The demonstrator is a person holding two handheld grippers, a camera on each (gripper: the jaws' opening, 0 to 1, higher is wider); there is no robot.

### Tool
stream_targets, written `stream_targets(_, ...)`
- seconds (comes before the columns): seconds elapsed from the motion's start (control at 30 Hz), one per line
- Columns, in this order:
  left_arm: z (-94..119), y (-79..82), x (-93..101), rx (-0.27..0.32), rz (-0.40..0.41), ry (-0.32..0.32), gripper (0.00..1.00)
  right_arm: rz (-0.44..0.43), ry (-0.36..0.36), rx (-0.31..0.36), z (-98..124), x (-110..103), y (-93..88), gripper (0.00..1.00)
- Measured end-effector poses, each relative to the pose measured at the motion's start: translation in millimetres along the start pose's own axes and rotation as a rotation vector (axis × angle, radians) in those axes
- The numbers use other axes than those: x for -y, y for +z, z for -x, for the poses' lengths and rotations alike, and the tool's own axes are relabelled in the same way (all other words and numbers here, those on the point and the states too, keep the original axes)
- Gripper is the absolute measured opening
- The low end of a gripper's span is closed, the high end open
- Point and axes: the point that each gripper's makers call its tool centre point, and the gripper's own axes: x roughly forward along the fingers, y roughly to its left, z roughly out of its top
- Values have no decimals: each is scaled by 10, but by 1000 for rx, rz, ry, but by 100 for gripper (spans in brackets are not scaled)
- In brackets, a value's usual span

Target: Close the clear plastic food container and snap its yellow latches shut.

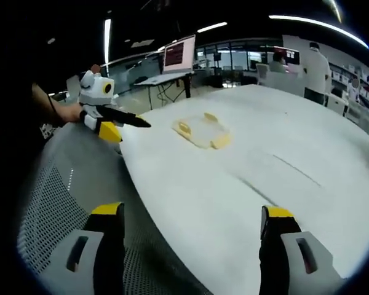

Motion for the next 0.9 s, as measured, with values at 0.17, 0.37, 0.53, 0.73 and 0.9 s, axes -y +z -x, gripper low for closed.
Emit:
stream_targets(0.17, 7, -12, -16, -9, 1, 13, 80, 16, -2, 7, 9, -1, 17, 90)
stream_targets(0.37, -10, -68, 5, -50, -2, 6, 80, 32, -11, 15, 24, 18, 46, 90)
stream_targets(0.53, -3, -8, -53, -9, 20, 26, 82, 17, 10, 17, 6, -7, 40, 91)
stream_targets(0.73, -12, 10, -31, -2, 29, 16, 87, -14, -3, 6, 5, 35, 20, 90)
stream_targets(0.9, -17, -6, -30, -7, 39, 13, 87, -19, 0, -6, -1, 29, -6, 90)
